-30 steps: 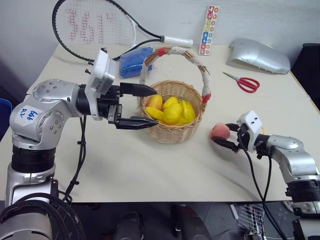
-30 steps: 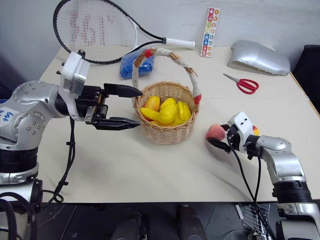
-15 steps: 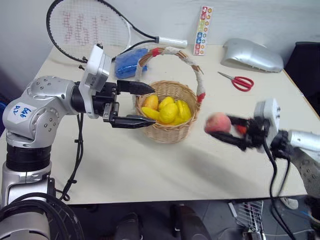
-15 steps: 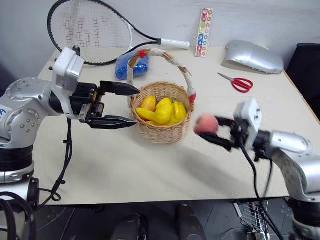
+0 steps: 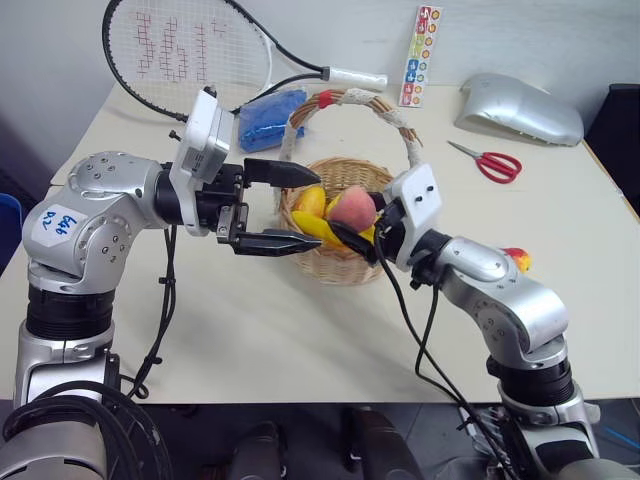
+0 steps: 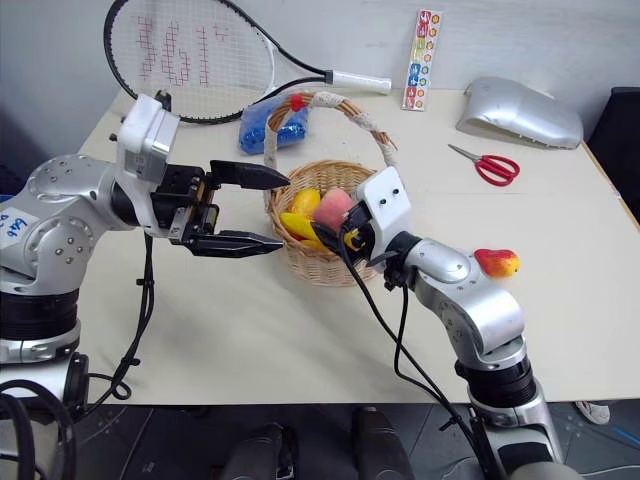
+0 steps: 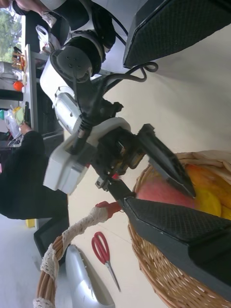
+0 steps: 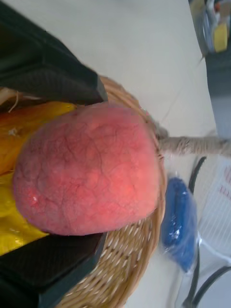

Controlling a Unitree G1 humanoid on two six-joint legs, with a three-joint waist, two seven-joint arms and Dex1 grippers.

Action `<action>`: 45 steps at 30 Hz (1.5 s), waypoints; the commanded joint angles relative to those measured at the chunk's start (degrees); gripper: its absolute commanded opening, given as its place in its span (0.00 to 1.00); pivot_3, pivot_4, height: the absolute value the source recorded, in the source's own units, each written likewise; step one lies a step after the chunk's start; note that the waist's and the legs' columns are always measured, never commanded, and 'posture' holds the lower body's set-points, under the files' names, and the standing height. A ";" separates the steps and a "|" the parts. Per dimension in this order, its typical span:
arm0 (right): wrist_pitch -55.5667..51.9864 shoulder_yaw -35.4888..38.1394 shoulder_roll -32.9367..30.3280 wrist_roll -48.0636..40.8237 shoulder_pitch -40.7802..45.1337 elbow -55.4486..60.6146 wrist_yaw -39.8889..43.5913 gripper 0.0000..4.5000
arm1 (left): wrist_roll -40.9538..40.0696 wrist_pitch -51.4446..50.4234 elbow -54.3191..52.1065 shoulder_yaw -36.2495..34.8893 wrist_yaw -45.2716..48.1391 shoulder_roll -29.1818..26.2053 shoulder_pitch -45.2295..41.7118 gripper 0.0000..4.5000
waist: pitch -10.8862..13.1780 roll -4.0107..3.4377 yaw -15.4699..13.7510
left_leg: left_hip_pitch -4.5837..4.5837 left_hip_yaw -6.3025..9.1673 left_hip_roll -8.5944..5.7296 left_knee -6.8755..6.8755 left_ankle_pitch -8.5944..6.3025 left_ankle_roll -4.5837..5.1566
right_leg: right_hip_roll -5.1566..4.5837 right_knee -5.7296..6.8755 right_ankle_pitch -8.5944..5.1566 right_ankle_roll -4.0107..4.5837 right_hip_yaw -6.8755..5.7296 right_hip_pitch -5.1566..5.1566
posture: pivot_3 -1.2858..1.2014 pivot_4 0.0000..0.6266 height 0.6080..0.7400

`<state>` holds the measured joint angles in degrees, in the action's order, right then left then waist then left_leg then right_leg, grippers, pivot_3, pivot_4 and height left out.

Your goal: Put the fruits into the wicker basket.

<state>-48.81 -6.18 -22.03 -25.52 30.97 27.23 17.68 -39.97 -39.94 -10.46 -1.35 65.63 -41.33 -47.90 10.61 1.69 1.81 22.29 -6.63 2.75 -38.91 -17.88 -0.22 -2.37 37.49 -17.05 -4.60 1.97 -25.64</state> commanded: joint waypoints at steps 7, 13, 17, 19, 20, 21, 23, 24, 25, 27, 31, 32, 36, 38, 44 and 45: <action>-6.43 16.34 -11.33 -13.23 -4.31 14.23 8.59 0.99 | 0.79 3.17 1.36 -0.80 0.66 0.49 -1.01 1.00 | 0.00 0.00 -0.28 | 0.00 0.06 -0.03 -0.07 -0.05 0.08 | 0.06 -0.05 0.00 -0.01 -0.04 0.06 | 0.52 0.24 1.00; -11.99 45.64 -29.06 -26.88 -23.48 12.40 27.48 0.99 | 0.93 3.64 2.12 -0.74 1.99 0.31 -1.23 1.00 | 0.00 -0.01 -1.04 | 0.02 0.12 -0.03 -0.04 -0.28 0.50 | 0.08 -0.27 0.02 -0.06 -0.07 0.18 | 0.52 0.24 1.00; -6.74 59.06 -36.57 -17.52 -40.92 -0.17 39.37 0.99 | 0.67 3.40 3.03 -0.61 3.76 -0.27 -1.39 1.00 | -0.01 0.02 -1.51 | -0.08 -0.04 -0.12 -0.11 -0.35 0.61 | 0.21 -0.52 0.14 -0.27 -0.01 0.32 | 0.52 0.24 1.00; -3.28 64.16 -37.86 -14.70 -46.04 -7.03 44.34 0.99 | 0.43 3.19 1.97 -0.17 5.37 -1.02 -0.75 1.00 | -0.01 0.02 -1.46 | -0.15 -0.14 -0.19 -0.13 -0.37 0.65 | 0.32 -0.59 0.19 -0.36 -0.02 0.38 | 0.52 0.24 1.00; -1.26 65.05 -38.14 -13.11 -47.62 -9.63 45.51 0.99 | 0.34 3.18 1.57 -0.07 5.91 -1.24 -0.46 1.00 | -0.01 0.02 -1.43 | -0.21 -0.16 -0.19 -0.13 -0.37 0.66 | 0.39 -0.61 0.20 -0.38 0.00 0.44 | 0.52 0.24 1.00; 0.27 65.47 -38.35 -12.01 -48.63 -11.40 46.35 0.99 | 0.32 3.17 1.36 -0.04 6.27 -1.35 -0.29 1.00 | -0.01 0.02 -1.40 | -0.25 -0.17 -0.16 -0.13 -0.38 0.66 | 0.47 -0.65 0.22 -0.41 0.02 0.50 | 0.52 0.24 1.00; 6.10 62.85 -38.60 -7.74 -49.44 -14.68 46.23 0.99 | 0.57 3.26 1.29 -0.06 6.29 -1.19 -0.32 1.00 | -0.01 0.02 -1.12 | -0.33 -0.18 -0.11 -0.12 -0.39 0.64 | 0.54 -0.66 0.22 -0.41 0.07 0.56 | 0.52 0.24 1.00; 8.89 61.17 -38.67 -6.00 -49.02 -16.31 45.94 0.99 | 0.67 3.23 1.32 -0.06 6.14 -0.99 -0.51 1.00 | -0.01 0.02 -0.98 | -0.33 -0.17 -0.08 -0.12 -0.39 0.63 | 0.55 -0.65 0.22 -0.41 0.10 0.57 | 0.52 0.24 1.00; 10.87 59.32 -38.67 -4.68 -47.87 -18.01 45.02 0.99 | 0.70 3.19 1.32 -0.11 5.89 -0.73 -0.70 1.00 | -0.02 0.01 -0.87 | -0.33 -0.17 -0.07 -0.12 -0.39 0.62 | 0.56 -0.65 0.22 -0.41 0.13 0.57 | 0.52 0.24 1.00; 15.00 53.09 -38.06 -0.76 -42.84 -22.61 39.93 0.99 | 0.60 2.96 1.16 -0.20 5.01 -0.03 -0.99 1.00 | -0.01 0.00 -0.36 | -0.35 -0.16 -0.06 -0.13 -0.39 0.59 | 0.56 -0.64 0.22 -0.41 0.15 0.60 | 0.52 0.24 1.00; 18.08 41.74 -35.28 1.64 -32.12 -28.93 35.74 0.99 | -0.19 1.71 0.03 -0.54 3.43 0.98 -0.72 1.00 | 0.00 -0.03 -0.01 | -0.37 -0.21 -0.06 -0.14 -0.19 0.23 | 0.53 -0.57 0.21 -0.40 0.37 0.55 | 0.52 0.24 1.00; 18.46 39.21 -34.51 1.91 -29.58 -29.89 35.43 0.99 | -0.19 1.60 -0.33 -0.60 3.21 1.01 -0.56 1.00 | 0.00 -0.03 0.03 | -0.38 -0.20 -0.03 -0.13 -0.17 0.18 | 0.58 -0.52 0.20 -0.37 0.47 0.53 | 0.52 0.24 1.00; 21.40 30.88 -31.73 5.33 -20.68 -36.05 32.79 0.99 | -0.28 1.13 -1.11 -1.15 1.98 1.15 -0.39 1.00 | 0.01 -0.15 -0.10 | -0.35 -0.24 -0.02 -0.12 -0.13 0.08 | 0.61 -0.39 0.18 -0.34 0.57 0.40 | 0.52 0.24 1.00; 23.21 26.89 -29.96 7.25 -15.74 -41.40 31.81 0.99 | 0.34 1.29 -1.34 -1.43 0.73 1.13 -0.27 1.00 | 0.01 -0.15 -0.10 | -0.32 -0.26 -0.02 -0.15 -0.12 0.07 | 0.60 -0.36 0.18 -0.34 0.59 0.37 | 0.52 0.24 1.00; 21.62 24.10 -24.11 6.50 -2.03 -55.62 29.49 0.99 | -0.16 0.46 -2.13 -2.61 -1.28 0.36 0.47 1.00 | 0.01 -0.18 -0.11 | -0.33 -0.30 -0.01 -0.17 -0.12 0.06 | 0.58 -0.29 0.18 -0.34 0.63 0.33 | 0.52 0.24 1.00; 21.50 23.59 -23.89 6.54 -1.21 -56.78 30.23 0.99 | -0.08 0.47 -2.28 -2.73 -1.50 0.15 0.54 1.00 | 0.01 -0.18 -0.23 | -0.29 -0.31 0.00 -0.17 -0.11 0.05 | 0.57 -0.26 0.18 -0.33 0.64 0.27 | 0.52 0.24 1.00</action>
<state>-27.10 16.86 -45.28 -18.41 28.84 -28.28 47.09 -39.19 -39.70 -10.78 -2.14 64.67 -40.30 -47.25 10.62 1.51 1.59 22.03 -6.93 2.78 -39.08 -17.98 -0.18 -1.80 37.23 -16.88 -4.93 2.59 -25.40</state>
